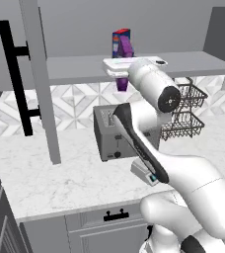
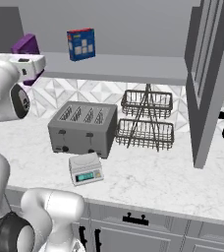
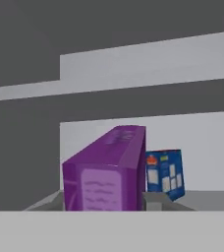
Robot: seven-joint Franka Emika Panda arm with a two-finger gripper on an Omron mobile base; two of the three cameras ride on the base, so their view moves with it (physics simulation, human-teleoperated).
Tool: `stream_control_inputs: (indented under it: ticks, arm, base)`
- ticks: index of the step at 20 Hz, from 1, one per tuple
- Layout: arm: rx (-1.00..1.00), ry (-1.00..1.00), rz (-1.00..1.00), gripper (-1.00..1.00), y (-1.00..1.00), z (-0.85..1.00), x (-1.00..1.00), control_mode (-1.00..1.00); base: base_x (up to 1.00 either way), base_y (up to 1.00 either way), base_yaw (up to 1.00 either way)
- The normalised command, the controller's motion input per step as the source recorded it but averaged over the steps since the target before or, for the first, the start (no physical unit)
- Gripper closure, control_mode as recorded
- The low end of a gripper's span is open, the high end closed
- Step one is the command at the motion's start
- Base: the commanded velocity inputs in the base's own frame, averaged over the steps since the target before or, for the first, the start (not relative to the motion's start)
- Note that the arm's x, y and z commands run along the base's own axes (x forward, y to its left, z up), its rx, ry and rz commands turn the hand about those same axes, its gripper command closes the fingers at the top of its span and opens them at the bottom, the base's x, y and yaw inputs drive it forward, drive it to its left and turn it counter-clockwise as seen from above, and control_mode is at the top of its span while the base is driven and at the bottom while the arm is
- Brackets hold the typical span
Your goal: Pick the cereal and place it on the digital scale for weighing, and close the cabinet.
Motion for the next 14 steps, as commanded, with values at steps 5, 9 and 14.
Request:
stream_control_inputs:
  ticks: [5, 9, 14]
  arm:
    - [0.00, -0.01, 0.00, 1.00, -0.23, 0.00, -1.00, -1.00]
    - [0.00, 0.01, 0.02, 1.00, -0.44, -0.10, -0.97, -1.00]
    - [0.00, 0.02, 0.18, 1.00, -0.85, -0.35, -0.69, -1.00]
  base:
    - [0.00, 0.00, 0.00]
    - [0.00, 0.00, 0.00]
    - [0.00, 0.00, 0.00]
